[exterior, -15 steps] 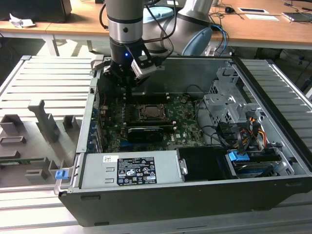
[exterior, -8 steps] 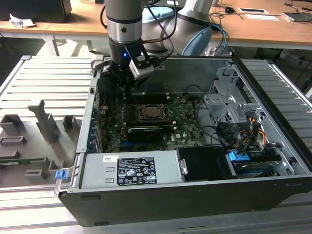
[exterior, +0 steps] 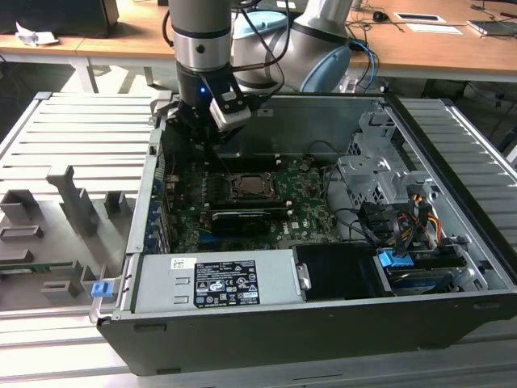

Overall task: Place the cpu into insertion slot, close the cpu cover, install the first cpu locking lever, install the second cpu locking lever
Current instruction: 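Install the first cpu locking lever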

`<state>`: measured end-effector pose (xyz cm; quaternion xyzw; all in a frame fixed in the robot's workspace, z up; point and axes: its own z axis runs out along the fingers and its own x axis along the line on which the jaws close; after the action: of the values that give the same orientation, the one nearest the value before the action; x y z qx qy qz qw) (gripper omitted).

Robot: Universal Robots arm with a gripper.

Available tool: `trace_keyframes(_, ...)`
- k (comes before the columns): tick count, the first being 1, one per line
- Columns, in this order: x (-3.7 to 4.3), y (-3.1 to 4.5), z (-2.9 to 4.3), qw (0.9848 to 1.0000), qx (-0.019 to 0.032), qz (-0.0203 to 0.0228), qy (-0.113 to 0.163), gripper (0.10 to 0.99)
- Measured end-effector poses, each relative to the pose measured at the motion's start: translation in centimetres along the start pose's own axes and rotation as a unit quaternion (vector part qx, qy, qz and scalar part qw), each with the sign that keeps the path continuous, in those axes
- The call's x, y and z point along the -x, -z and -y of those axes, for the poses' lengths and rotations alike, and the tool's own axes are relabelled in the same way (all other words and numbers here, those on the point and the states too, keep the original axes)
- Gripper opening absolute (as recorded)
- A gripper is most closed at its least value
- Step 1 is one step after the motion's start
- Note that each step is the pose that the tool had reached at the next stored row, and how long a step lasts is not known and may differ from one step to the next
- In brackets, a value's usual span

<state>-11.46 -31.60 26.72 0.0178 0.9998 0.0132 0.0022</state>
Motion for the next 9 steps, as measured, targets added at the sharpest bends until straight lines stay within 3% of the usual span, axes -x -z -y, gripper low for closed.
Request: trace_keyframes(9, -0.03, -0.72, -0.29, 1.0000, 0.0000, -0.0002, 0.000, 0.106)
